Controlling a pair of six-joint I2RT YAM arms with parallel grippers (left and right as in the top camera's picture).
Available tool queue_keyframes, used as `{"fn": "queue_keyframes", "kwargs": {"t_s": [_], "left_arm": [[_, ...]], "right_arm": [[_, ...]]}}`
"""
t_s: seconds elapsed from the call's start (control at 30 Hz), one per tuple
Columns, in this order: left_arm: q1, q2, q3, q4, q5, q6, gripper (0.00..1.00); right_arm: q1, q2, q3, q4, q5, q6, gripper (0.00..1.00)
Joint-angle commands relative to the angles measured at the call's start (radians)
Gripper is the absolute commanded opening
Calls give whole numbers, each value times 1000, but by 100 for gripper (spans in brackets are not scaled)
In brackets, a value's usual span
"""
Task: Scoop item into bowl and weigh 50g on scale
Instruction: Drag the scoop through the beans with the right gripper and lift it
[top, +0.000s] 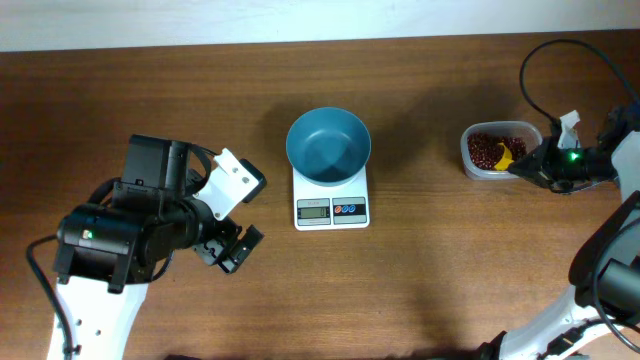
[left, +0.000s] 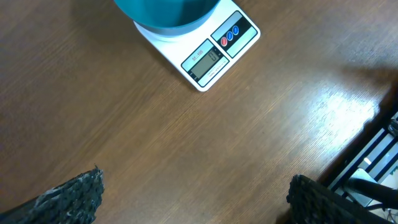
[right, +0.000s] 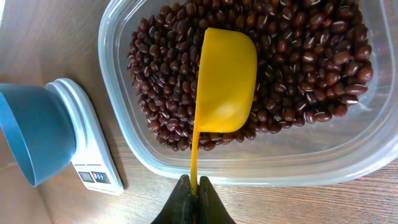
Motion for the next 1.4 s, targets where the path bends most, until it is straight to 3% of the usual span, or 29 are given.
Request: {"fn": "queue_keyframes", "kwargs": {"t_s": [0.0,1.37], "left_arm": [[5,-6,15,2,15,16,99],[5,-6,15,2,15,16,99]], "right_arm": [[-31,20,-13,-4,-65,-7,4],[-146,19,-13,-35,-309,-131,4]]}}
